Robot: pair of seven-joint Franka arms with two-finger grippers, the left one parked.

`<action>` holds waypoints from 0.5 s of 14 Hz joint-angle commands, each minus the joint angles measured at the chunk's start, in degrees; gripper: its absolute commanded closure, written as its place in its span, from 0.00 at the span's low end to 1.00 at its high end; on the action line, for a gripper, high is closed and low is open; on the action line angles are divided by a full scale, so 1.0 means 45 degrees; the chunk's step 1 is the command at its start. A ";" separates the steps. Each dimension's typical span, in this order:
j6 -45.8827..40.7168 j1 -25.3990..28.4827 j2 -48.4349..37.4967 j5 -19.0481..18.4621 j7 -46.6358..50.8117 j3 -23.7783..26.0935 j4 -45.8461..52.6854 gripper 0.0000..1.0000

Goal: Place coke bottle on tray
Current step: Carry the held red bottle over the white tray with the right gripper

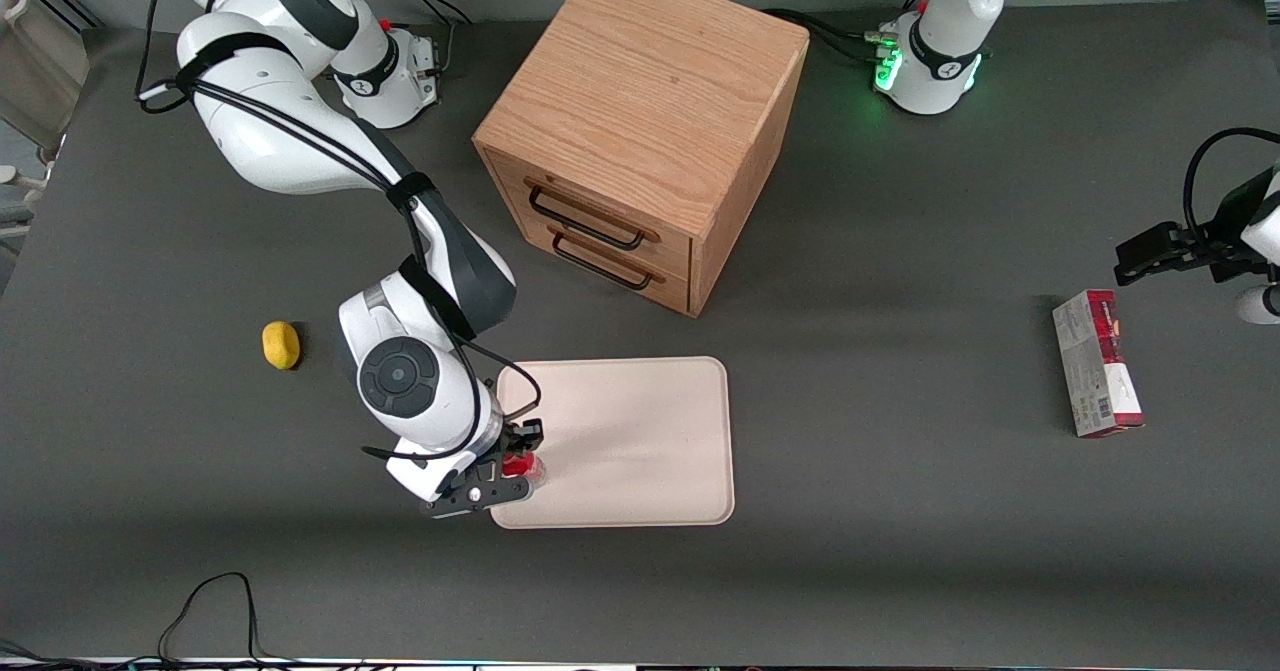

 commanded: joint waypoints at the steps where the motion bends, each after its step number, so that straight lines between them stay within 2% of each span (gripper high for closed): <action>1: 0.0034 -0.0232 -0.0361 -0.0230 0.0190 0.0129 -0.0107 0.00; 3: -0.0180 -0.0388 -0.0808 0.0003 0.0171 0.0149 -0.0146 0.00; 5: -0.0784 -0.0758 -0.2093 0.1501 -0.0023 0.0013 -0.1020 0.00; 7: -0.1098 -0.1111 -0.3946 0.2578 -0.0102 -0.0686 -0.2811 0.00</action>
